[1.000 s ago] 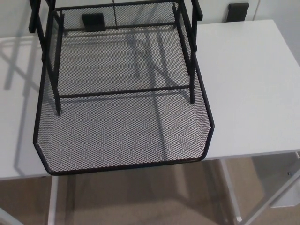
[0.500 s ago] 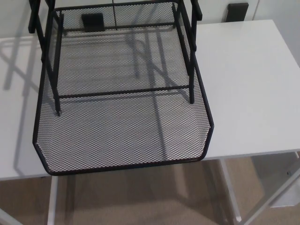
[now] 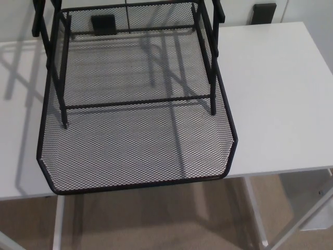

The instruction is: The robot walks towards a file tray kept in the middle of a desk and uses its right hand to grab a tray and pulls it out towards itself

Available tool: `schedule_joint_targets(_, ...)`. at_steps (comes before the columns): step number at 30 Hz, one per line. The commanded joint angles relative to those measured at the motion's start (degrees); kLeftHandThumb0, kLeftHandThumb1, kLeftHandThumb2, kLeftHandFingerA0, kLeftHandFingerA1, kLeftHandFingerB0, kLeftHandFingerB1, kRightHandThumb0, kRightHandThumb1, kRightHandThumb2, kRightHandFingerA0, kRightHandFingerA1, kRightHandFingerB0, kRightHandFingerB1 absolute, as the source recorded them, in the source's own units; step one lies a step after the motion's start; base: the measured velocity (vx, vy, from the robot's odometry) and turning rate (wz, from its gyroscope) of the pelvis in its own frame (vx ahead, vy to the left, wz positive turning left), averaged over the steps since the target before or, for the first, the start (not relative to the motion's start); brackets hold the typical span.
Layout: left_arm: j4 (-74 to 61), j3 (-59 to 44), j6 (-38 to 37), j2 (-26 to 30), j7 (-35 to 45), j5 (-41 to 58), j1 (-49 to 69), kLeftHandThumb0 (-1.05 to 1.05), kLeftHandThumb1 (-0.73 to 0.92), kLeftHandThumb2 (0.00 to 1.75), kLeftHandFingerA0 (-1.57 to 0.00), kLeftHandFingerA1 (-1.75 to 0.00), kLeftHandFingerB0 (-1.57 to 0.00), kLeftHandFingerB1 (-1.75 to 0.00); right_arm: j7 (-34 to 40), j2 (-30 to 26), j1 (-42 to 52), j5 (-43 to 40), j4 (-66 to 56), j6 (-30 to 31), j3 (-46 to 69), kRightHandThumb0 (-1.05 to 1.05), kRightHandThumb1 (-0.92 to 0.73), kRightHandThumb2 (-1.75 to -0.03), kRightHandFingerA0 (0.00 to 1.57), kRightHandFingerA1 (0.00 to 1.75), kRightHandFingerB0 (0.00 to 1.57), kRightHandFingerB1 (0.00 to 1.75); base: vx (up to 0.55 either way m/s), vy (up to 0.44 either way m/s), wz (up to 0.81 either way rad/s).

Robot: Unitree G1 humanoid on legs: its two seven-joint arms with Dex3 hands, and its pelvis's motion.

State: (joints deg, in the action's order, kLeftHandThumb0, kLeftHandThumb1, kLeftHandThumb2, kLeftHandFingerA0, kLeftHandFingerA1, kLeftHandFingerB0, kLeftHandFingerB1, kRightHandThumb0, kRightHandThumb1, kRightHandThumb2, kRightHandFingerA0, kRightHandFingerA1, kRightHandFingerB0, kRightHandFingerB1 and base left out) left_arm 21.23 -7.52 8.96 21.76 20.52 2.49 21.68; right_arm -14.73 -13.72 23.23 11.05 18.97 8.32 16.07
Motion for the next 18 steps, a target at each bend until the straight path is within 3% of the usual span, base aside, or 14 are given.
schedule_joint_targets(1,-0.4,0.2,-1.4,0.5,-1.4,-1.3,0.6,-0.38,0.62,0.66,-0.26,-0.38,-0.22,-0.36,1.9,-0.6,0.8,-1.9,-0.8,-2.1,-0.3,-0.45,-0.48,-0.54,0.10,0.47,0.05,0.41,0.00,0.000,0.00)
schedule_joint_targets(18,2.7,1.1,-4.4,1.0,-0.8,-1.9,0.5,-0.34,0.61,0.65,-0.25,-0.37,-0.21,-0.35,3.0,-0.8,2.7,-4.3,-1.7,-2.7,-0.7,-0.45,-0.45,-0.58,0.10,0.49,0.03,0.42,0.00,0.000,0.00)
